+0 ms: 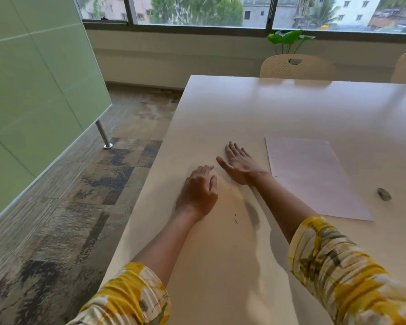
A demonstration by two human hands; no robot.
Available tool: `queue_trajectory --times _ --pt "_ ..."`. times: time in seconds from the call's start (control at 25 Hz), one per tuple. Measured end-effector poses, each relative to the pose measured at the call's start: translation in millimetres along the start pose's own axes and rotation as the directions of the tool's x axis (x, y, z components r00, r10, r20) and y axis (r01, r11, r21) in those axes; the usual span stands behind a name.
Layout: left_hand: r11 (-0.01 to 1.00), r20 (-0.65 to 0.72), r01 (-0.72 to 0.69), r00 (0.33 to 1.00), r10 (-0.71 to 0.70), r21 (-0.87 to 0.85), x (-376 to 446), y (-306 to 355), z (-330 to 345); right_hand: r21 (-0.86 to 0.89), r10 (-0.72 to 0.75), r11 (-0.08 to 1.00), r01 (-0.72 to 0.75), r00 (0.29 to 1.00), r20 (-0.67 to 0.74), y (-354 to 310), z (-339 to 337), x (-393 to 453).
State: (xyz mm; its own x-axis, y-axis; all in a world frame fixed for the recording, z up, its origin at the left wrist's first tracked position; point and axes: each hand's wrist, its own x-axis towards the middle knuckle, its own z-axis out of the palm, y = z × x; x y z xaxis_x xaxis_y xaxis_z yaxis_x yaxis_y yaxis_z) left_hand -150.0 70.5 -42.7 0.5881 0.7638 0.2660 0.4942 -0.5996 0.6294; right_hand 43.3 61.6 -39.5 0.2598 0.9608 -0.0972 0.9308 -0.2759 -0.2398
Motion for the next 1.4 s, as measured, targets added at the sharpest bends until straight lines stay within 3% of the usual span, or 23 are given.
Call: queue_trajectory --times 0.24,0.32,0.4,0.48,0.56,0.64,0.72,0.8,0.92,1.04,1.12,1.24,1.32,1.4 --pt "0.992 -0.123 0.011 0.992 -0.026 -0.122 2 -4 1 0.093 -0.314 0.948 0.306 0.944 0.098 -21 3 -46" --pt "0.986 -0.163 0.013 0.986 -0.041 -0.169 3 -4 1 0.256 -0.358 0.912 0.321 0.928 0.109 -26 7 -68" --pt "0.979 -0.178 0.011 0.983 -0.047 -0.201 2 -5 2 0.534 -0.371 0.801 0.273 0.925 0.084 -29 5 -84" --pt "0.976 -0.182 0.005 0.982 -0.046 -0.22 2 -7 3 0.674 -0.318 0.701 0.234 0.948 0.002 -23 -2 -86" --pt "0.974 -0.186 -0.002 0.982 -0.042 -0.229 3 -8 4 0.595 -0.216 0.781 0.19 0.976 -0.028 -13 -9 -75" --pt "0.972 -0.196 -0.003 0.98 -0.044 -0.234 4 -9 5 0.393 -0.166 0.908 0.147 0.986 0.014 -5 -8 -63" --pt "0.972 -0.199 -0.01 0.979 -0.038 -0.235 5 -10 5 0.153 -0.192 0.972 0.18 0.979 0.064 -5 0 -57" --pt "0.973 -0.172 -0.014 0.985 -0.027 -0.232 6 -12 5 0.025 -0.265 0.964 0.264 0.96 0.093 -12 7 -58" --pt "0.966 -0.151 -0.016 0.988 -0.024 -0.259 5 -10 4 0.013 -0.391 0.92 0.392 0.914 0.106 -28 12 -74" --pt "0.949 -0.151 -0.015 0.988 -0.034 -0.315 4 -8 0 0.109 -0.456 0.888 0.446 0.884 0.105 -41 17 -99" --pt "0.931 -0.125 0.002 0.991 -0.051 -0.365 2 -6 -2 0.338 -0.44 0.86 0.382 0.891 0.113 -47 17 -117" --pt "0.914 -0.104 0.018 0.992 -0.065 -0.405 -1 -6 -4 0.779 -0.288 0.604 0.17 0.958 0.014 -47 9 -136" --pt "0.906 -0.106 0.023 0.992 -0.075 -0.422 -3 -5 -6 0.793 -0.102 0.582 0.177 0.984 -0.145 -38 -1 -146" --pt "0.907 -0.109 0.028 0.991 -0.081 -0.419 -3 -4 -6 0.733 0.041 0.66 0.164 0.967 -0.253 -27 -5 -158"
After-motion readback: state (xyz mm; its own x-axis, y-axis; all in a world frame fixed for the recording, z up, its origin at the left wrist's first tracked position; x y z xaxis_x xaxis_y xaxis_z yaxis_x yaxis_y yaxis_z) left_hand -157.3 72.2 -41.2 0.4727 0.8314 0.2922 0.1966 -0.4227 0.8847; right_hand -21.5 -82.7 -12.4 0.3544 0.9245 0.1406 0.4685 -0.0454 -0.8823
